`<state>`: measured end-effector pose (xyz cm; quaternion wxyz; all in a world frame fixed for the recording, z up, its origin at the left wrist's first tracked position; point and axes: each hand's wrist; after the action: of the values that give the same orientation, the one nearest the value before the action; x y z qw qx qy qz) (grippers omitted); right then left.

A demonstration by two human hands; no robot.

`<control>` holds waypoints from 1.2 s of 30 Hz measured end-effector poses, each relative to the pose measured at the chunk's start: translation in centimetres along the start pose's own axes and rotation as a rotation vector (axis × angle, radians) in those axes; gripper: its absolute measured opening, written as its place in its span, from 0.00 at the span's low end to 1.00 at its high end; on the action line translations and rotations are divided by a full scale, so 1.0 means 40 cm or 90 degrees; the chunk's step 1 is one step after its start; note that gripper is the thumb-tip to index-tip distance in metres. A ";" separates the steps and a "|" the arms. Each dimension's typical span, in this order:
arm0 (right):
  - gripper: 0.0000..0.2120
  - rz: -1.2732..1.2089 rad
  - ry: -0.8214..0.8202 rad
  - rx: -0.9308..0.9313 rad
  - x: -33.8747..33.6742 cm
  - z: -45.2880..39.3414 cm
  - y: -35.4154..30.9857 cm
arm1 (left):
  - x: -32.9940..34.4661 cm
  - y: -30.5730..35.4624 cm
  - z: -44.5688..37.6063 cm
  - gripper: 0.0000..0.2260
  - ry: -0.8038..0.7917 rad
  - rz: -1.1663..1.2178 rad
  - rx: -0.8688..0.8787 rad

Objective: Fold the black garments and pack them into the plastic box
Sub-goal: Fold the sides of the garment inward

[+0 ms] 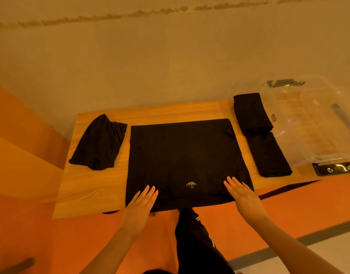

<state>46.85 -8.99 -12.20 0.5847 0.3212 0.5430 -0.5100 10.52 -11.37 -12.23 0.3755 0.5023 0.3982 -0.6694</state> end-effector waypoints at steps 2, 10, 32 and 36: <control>0.47 0.010 -0.006 -0.015 0.010 0.018 0.015 | 0.000 -0.002 0.022 0.47 -0.026 0.000 0.033; 0.27 -0.211 -0.229 0.041 -0.181 -0.006 -0.002 | -0.117 -0.075 0.027 0.23 -0.076 0.275 -0.037; 0.12 -0.411 0.030 0.387 -0.325 -0.589 0.140 | -0.219 -0.333 -0.501 0.16 0.009 0.643 -0.566; 0.09 -0.313 0.044 0.402 -0.297 -0.599 0.120 | -0.186 -0.316 -0.521 0.10 0.022 0.557 -0.583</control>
<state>45.33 17.53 -6.51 0.2989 0.3625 0.4398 -0.7654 8.47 13.45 -6.76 0.7846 0.4178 0.4082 -0.2078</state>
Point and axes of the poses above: each hand's wrist, its own z-axis away from the middle knuckle, its own x-axis out of the palm, y = z × x, and after that the axes turned 14 degrees about -z, right-handed
